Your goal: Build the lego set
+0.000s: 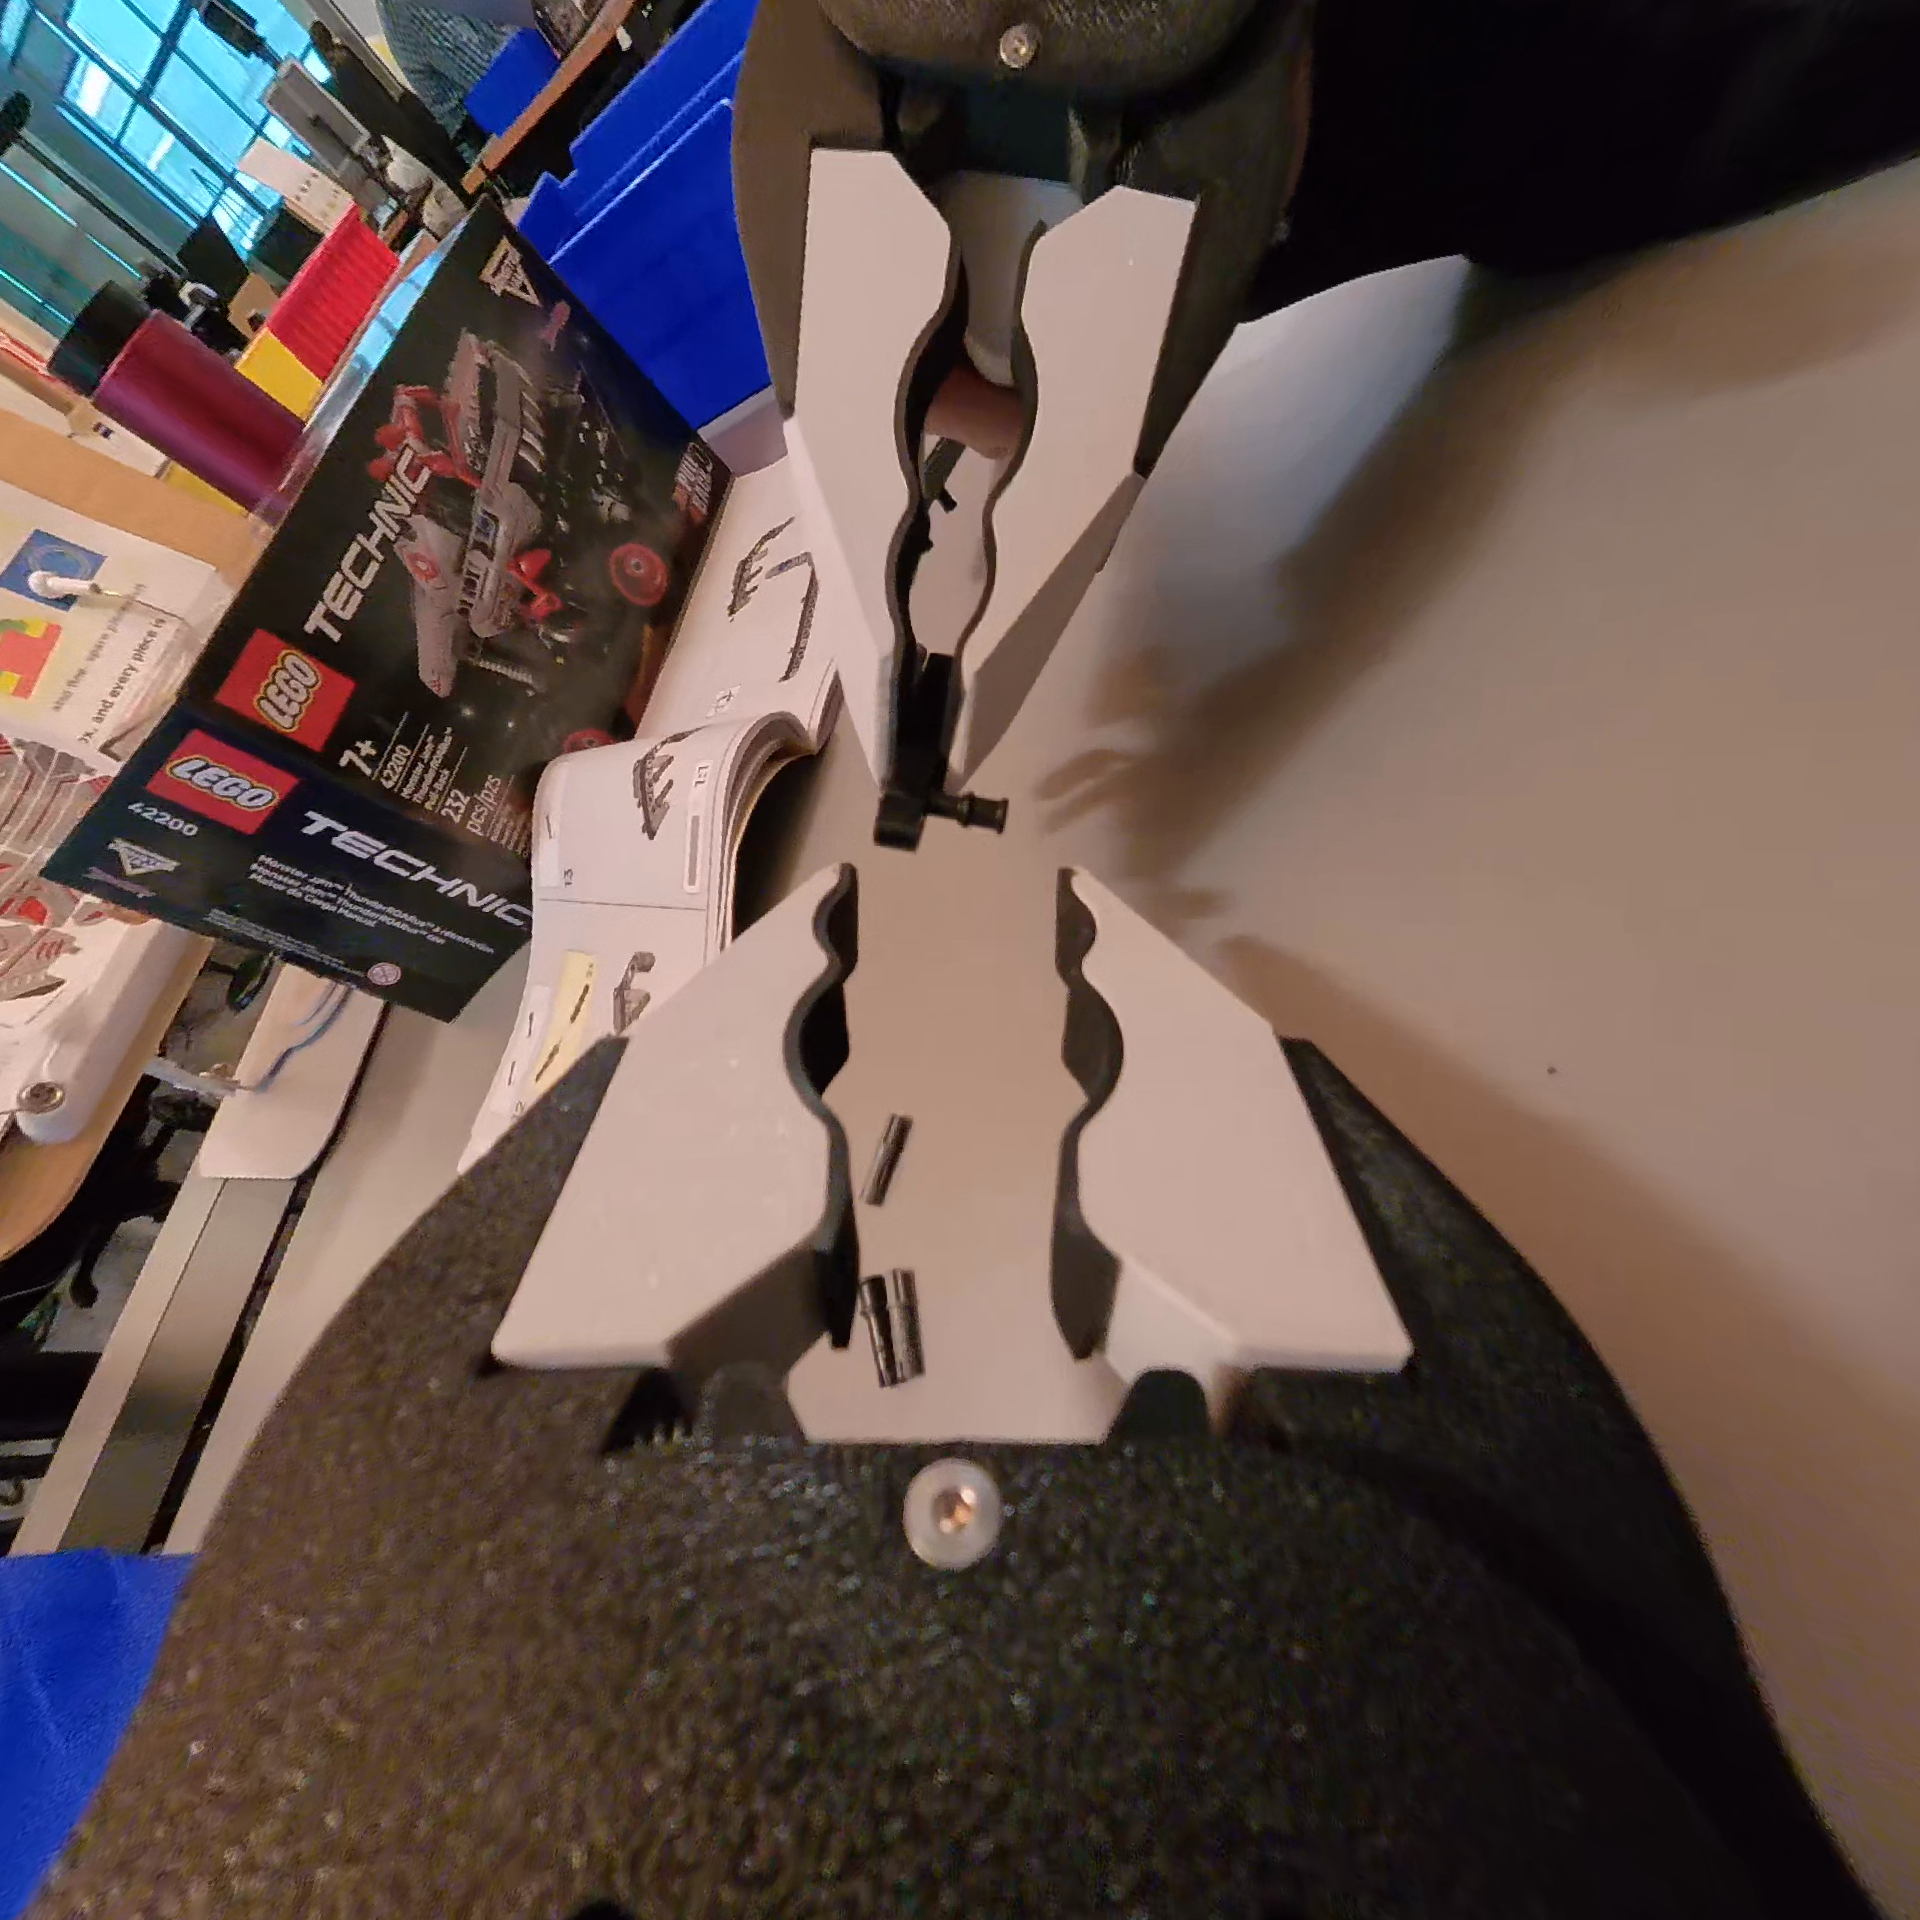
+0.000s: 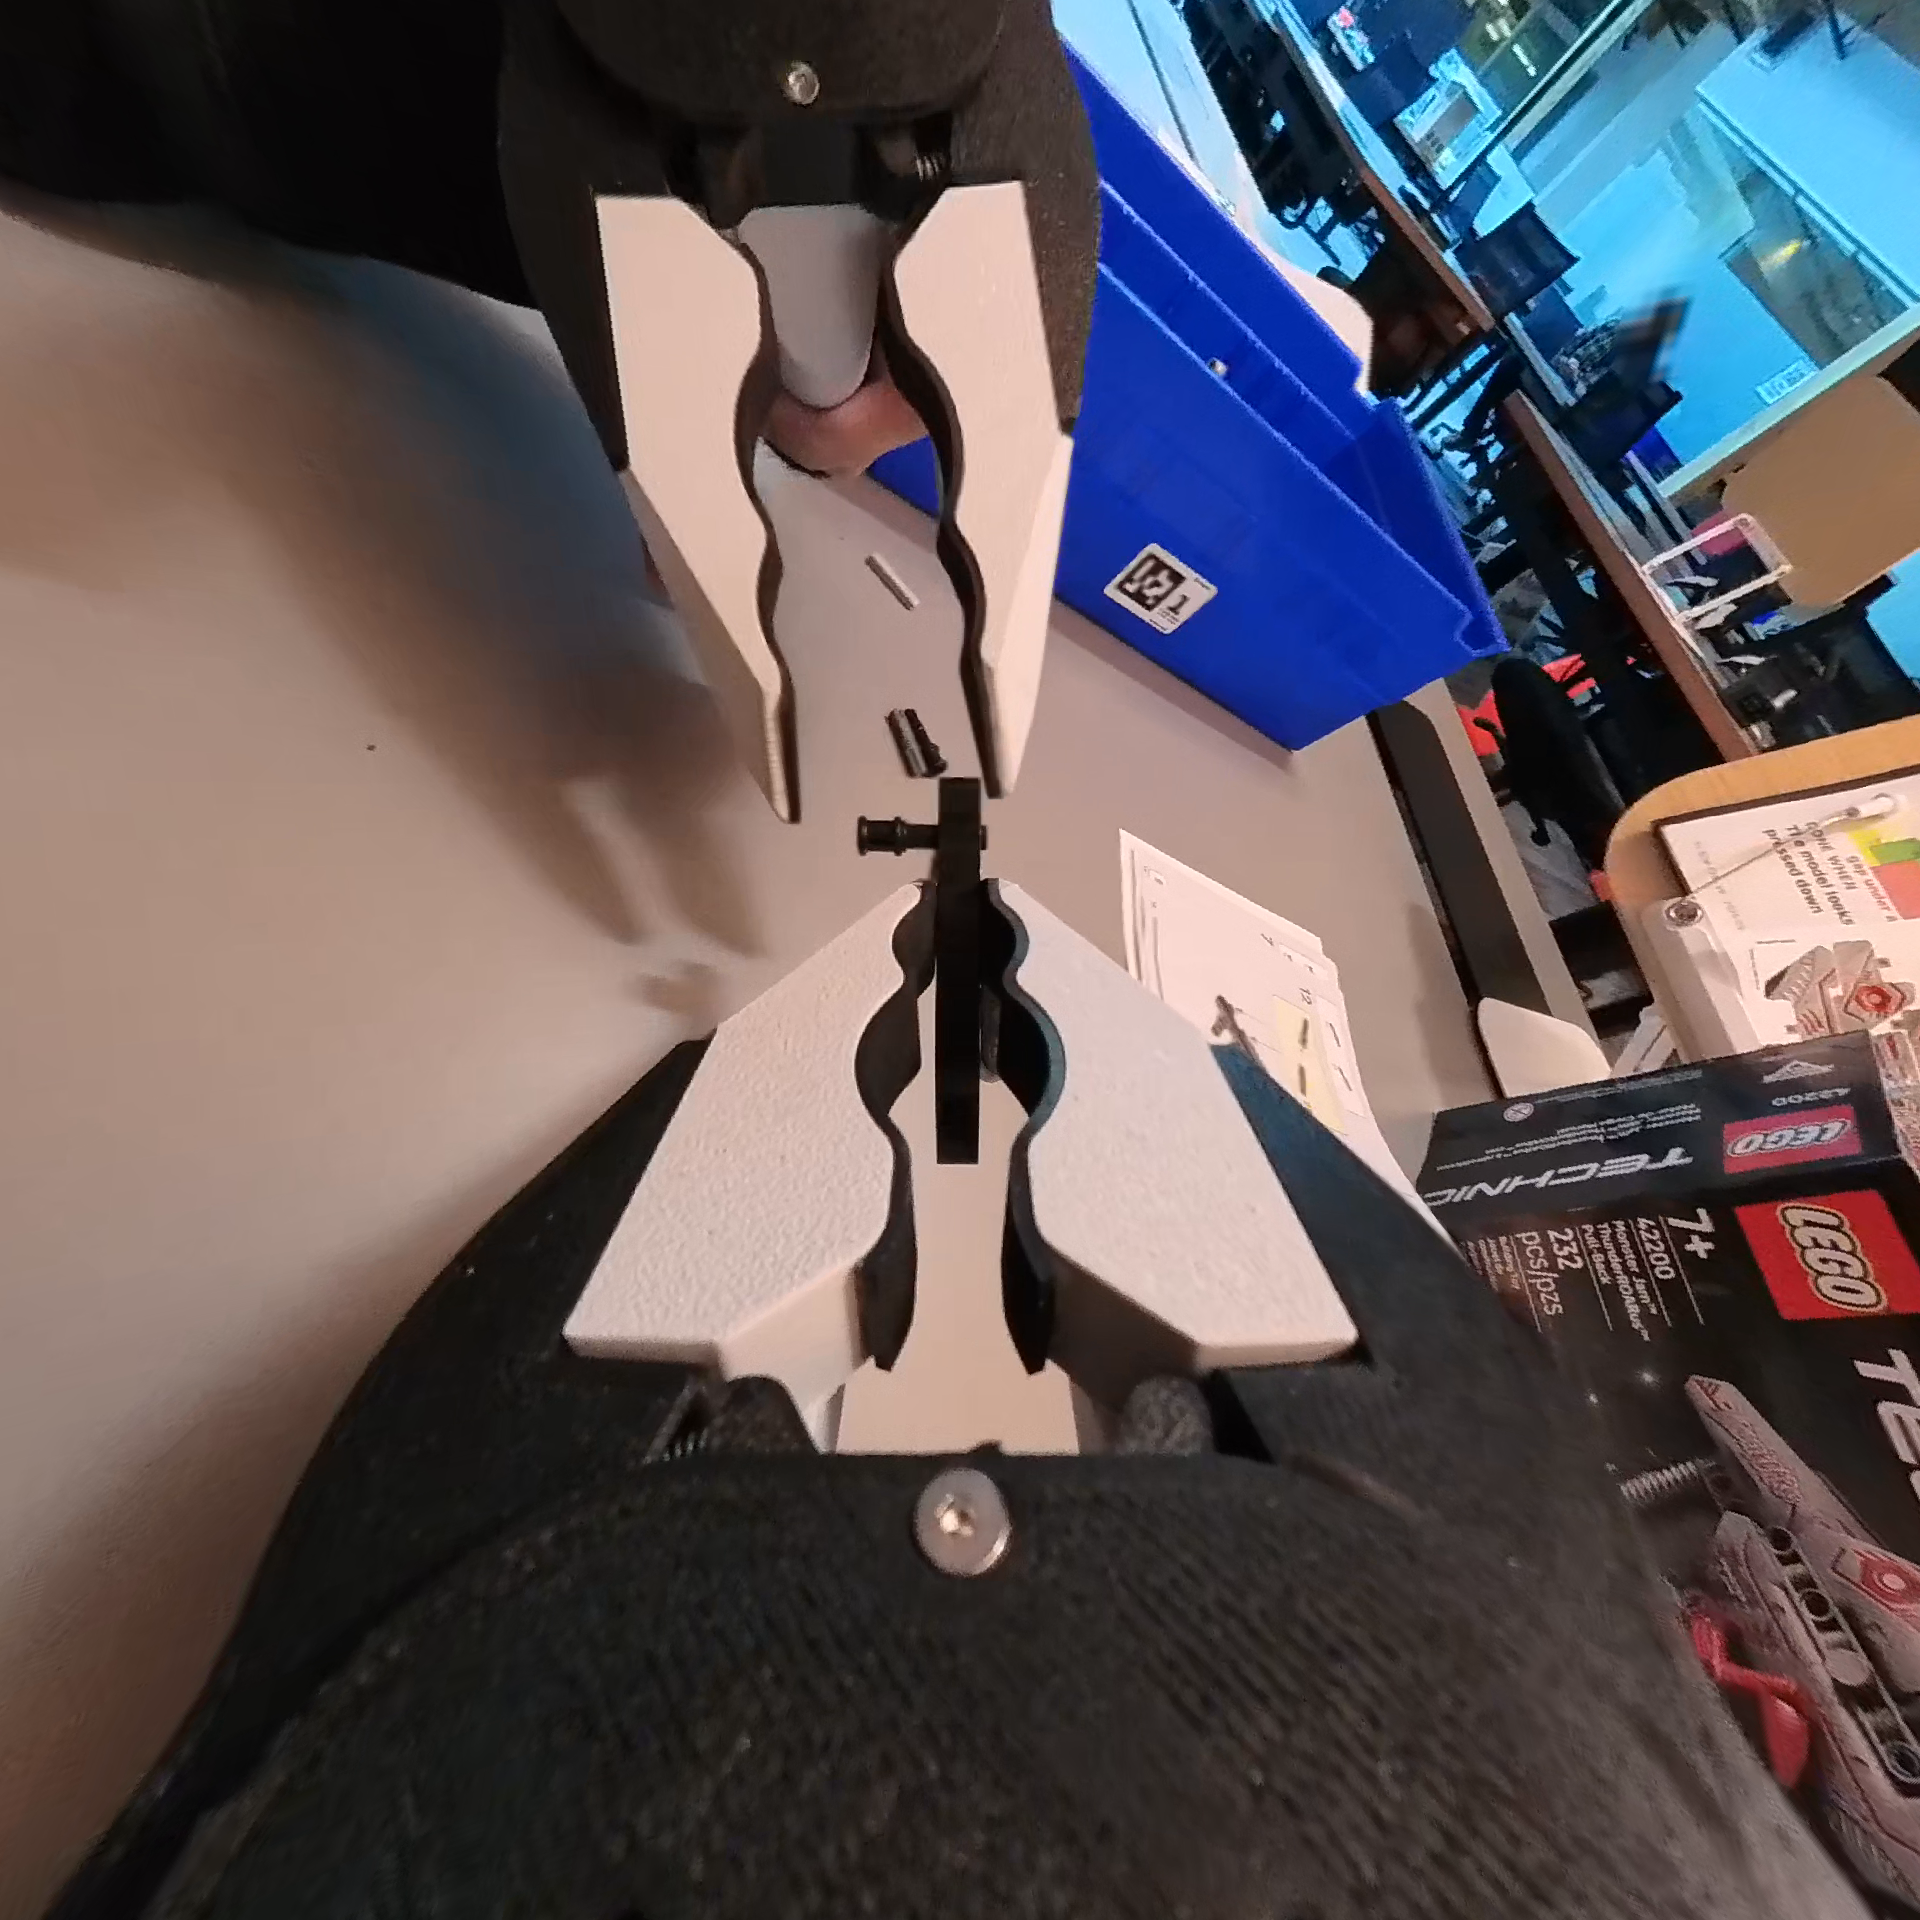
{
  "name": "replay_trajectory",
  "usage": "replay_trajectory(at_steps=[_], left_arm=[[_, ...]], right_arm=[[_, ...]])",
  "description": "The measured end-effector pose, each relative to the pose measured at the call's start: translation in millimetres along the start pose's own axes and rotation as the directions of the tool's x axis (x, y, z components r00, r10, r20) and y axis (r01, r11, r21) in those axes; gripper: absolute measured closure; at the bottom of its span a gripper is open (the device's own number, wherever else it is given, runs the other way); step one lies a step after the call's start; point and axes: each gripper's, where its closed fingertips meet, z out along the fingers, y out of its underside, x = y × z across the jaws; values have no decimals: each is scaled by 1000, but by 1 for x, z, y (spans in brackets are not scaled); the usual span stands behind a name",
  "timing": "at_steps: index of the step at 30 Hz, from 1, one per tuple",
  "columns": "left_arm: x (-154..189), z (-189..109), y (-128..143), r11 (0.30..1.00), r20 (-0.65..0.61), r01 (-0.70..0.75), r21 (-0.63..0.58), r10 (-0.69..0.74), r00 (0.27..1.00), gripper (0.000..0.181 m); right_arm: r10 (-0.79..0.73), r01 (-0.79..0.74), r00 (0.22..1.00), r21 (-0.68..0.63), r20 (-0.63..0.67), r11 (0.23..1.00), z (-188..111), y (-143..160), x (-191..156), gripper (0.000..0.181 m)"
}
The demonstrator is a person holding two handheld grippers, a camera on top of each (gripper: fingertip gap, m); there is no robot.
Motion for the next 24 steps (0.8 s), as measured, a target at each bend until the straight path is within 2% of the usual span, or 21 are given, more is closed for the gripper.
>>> replay_trajectory(at_steps=[4, 11, 16, 24], left_arm=[[0, 3, -3, 1000, 16, -8, -1, 8, 1000, 156], [1, 2, -4, 1000, -1, 18, 10, -18, 1000, 151], [-2, 5, -2, 1000, 31, 3, -11, -3, 1000, 158], [-6, 10, 0, 999, 61, 16, -41, -14, 998, 159]], right_arm=[[-13, 13, 1000, -3, 12, 1000, 3, -1, -4, 176], [-16, 16, 1000, -6, -9, 1000, 4, -2, -2, 176], [-15, 15, 1000, -15, 1, 1000, 6, -1, -4, 176], [-24, 23, 999, -37, -25, 999, 7, 3, -1, 176]])
